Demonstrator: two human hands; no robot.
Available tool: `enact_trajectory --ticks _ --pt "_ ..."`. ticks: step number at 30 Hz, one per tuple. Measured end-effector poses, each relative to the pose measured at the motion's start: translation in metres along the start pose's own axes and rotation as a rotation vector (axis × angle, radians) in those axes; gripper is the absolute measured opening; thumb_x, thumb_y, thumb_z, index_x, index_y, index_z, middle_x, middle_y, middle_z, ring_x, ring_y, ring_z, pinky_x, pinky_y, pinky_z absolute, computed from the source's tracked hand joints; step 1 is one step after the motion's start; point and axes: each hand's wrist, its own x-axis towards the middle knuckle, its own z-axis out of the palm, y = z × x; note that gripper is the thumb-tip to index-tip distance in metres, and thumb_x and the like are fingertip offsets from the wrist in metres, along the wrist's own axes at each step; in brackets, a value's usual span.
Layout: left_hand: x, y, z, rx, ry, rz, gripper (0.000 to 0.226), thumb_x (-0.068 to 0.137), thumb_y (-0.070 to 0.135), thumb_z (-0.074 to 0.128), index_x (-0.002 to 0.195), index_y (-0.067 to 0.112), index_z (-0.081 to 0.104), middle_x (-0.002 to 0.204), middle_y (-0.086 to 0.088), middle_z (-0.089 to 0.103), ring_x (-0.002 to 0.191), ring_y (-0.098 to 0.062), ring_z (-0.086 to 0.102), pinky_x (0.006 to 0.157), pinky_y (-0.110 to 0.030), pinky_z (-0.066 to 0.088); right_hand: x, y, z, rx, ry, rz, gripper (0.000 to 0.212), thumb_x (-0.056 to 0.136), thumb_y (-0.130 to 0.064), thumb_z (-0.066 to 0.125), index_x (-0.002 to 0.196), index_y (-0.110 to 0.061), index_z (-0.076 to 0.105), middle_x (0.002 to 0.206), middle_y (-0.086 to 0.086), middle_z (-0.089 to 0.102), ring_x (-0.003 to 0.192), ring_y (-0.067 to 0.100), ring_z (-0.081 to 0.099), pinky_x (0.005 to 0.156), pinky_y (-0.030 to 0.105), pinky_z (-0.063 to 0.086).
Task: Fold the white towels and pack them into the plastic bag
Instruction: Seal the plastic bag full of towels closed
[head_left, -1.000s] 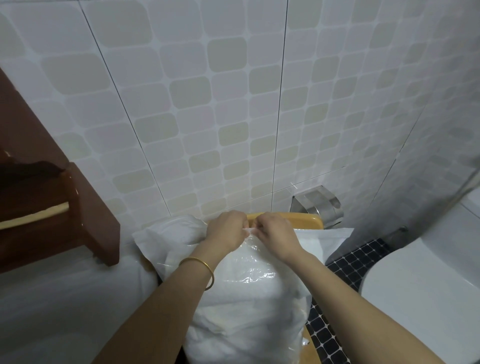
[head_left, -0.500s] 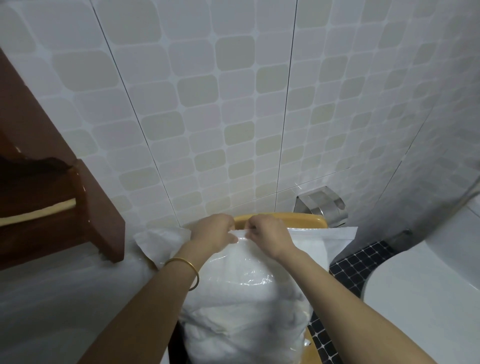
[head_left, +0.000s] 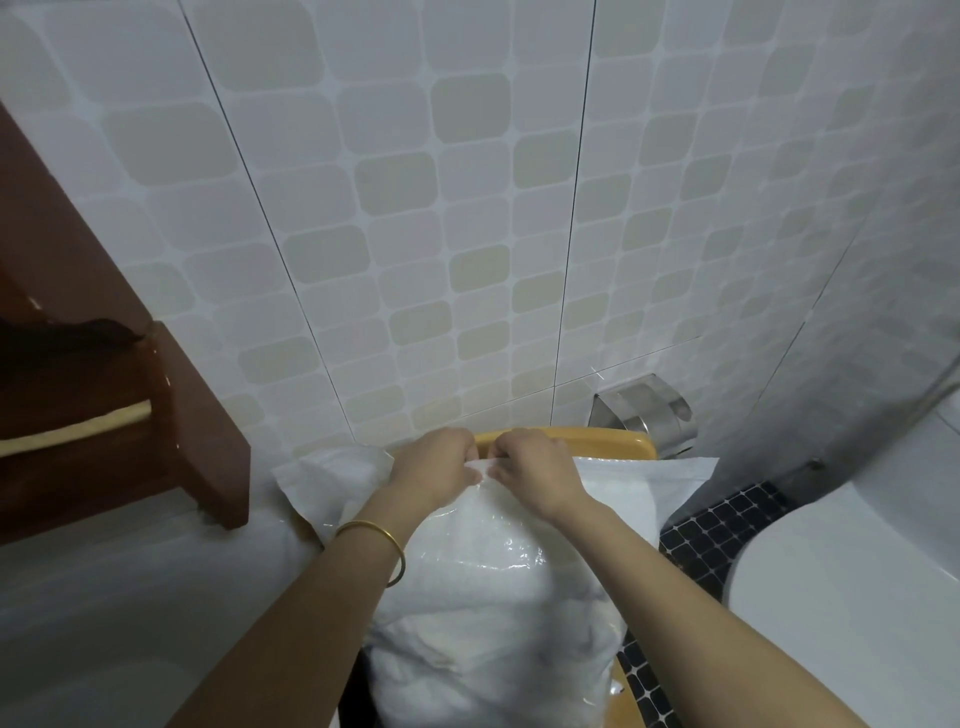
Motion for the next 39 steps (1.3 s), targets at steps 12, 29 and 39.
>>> enact_trajectory --ticks 12,29,39 --pt "-0.005 0.008 0.002 0.066 0.071 0.001 0.012 0.087 0.023 0.057 0.079 0.026 0.049 0.095 0.002 0.062 0.092 -0.023 0.059 0.072 -0.03 0.044 -0.003 -0.002 0.006 -0.131 0.02 -0.011 0.017 0.095 -0.023 0.044 0.098 -0.017 0.059 0.105 0.003 0.06 0.106 0.025 0.05 0.081 0.035 0.03" --pt "-0.005 0.021 -0.001 0.102 0.062 0.0 0.012 0.086 0.018 0.058 0.078 0.025 0.053 0.099 -0.002 0.063 0.095 -0.024 0.059 0.07 -0.029 0.042 -0.007 0.005 -0.005 -0.016 0.021 0.013 0.024 0.092 -0.032 0.056 0.078 -0.012 0.057 0.086 0.004 0.059 0.089 0.025 0.052 0.069 0.033 0.032" --pt "-0.005 0.015 -0.006 0.116 -0.012 0.01 0.009 0.086 0.028 0.064 0.09 0.023 0.057 0.106 -0.001 0.061 0.102 -0.023 0.058 0.077 -0.03 0.042 -0.008 0.004 -0.007 0.025 0.021 0.02 0.01 0.087 -0.026 0.057 0.086 -0.017 0.062 0.089 0.0 0.061 0.093 0.025 0.053 0.069 0.031 0.031"
